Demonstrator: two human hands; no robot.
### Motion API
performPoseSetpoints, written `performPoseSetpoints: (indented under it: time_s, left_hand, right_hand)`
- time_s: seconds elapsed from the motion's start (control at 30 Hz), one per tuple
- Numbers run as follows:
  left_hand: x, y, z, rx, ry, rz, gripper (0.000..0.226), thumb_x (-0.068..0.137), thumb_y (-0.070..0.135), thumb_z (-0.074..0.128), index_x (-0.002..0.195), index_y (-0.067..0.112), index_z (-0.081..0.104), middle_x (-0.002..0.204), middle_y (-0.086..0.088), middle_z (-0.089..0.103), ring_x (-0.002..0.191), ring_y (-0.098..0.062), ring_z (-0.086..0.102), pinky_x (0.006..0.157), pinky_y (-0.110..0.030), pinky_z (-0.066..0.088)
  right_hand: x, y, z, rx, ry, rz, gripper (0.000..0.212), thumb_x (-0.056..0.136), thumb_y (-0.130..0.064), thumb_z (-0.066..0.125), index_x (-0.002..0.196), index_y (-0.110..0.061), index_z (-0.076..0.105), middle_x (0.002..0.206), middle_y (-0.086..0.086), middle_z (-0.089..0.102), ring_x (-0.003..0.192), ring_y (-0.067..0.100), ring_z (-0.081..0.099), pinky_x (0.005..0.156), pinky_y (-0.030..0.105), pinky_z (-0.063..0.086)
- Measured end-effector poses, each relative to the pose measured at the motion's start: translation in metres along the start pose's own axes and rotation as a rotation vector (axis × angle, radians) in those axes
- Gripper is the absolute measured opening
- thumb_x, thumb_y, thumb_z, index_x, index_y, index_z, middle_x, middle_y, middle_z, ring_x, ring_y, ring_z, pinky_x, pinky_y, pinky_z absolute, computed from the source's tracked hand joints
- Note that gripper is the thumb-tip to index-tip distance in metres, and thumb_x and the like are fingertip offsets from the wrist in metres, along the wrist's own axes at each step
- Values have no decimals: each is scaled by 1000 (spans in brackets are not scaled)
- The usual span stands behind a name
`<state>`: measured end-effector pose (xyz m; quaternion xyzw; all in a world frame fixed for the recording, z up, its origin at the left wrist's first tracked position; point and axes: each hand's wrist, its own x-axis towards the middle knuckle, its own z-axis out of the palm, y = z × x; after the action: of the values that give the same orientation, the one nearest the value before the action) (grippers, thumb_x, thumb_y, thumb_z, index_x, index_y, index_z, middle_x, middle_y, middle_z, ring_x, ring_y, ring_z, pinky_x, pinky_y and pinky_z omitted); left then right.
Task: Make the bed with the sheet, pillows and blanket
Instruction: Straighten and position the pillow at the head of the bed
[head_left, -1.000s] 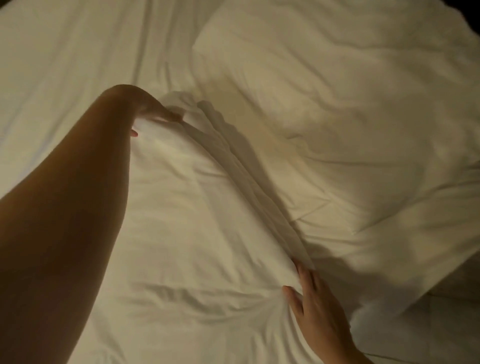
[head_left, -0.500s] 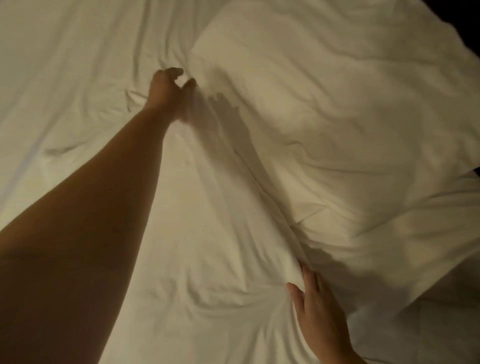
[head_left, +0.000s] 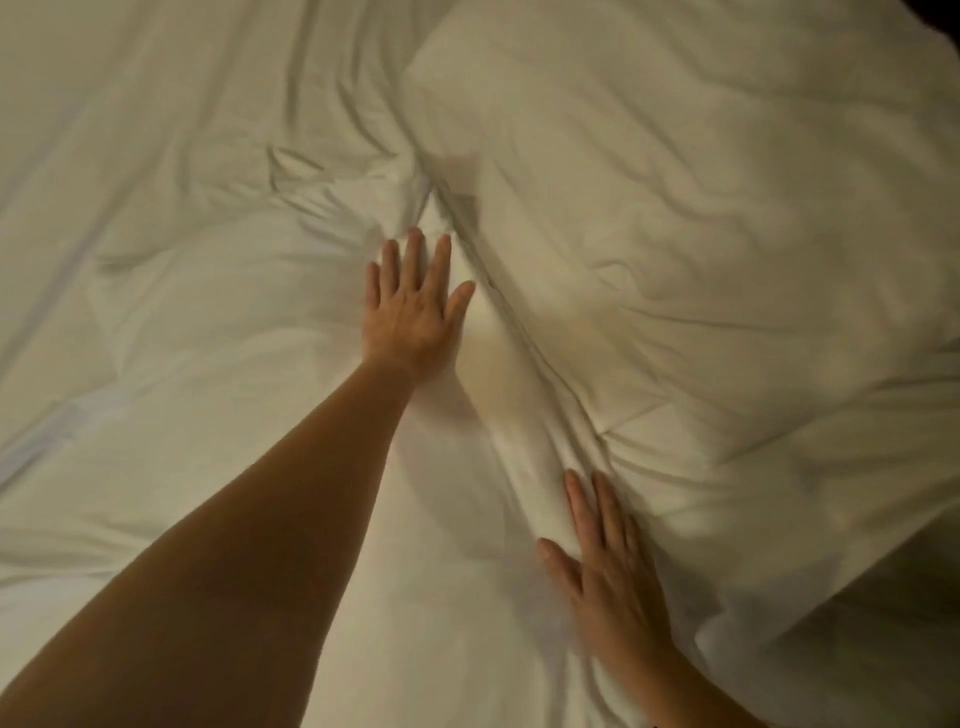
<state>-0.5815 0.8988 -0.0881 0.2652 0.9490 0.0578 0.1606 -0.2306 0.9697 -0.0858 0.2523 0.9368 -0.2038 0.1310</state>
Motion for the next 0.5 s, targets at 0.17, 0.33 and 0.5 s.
performPoseSetpoints:
  time_s: [0.17, 0.33, 0.5]
  left_hand:
    - [-2, 11, -1, -31, 35, -42, 75, 103, 70, 13, 167, 33, 0, 175, -4, -3, 161, -33, -5, 129, -52, -1]
    - [-44, 27, -17, -39, 198, -105, 74, 102, 64, 39, 163, 24, 27, 168, -7, 28, 149, -38, 31, 120, -51, 26]
    - [-81, 51, -21, -173, 158, -226, 52, 98, 55, 52, 135, 20, 51, 129, -6, 52, 111, -33, 54, 86, -46, 47]
  right_hand:
    - [5, -2, 7, -7, 2, 28, 76, 102, -63, 35, 164, -29, 7, 170, 1, 18, 155, 17, 23, 118, 43, 32]
    - [9, -4, -13, 6, -76, -3, 69, 103, -60, 35, 162, -29, 18, 166, 7, 28, 148, 29, 35, 115, 49, 37]
    - [30, 12, -56, -100, -70, -123, 71, 105, -64, 16, 160, -22, 27, 167, 4, 26, 147, 27, 35, 114, 42, 37]
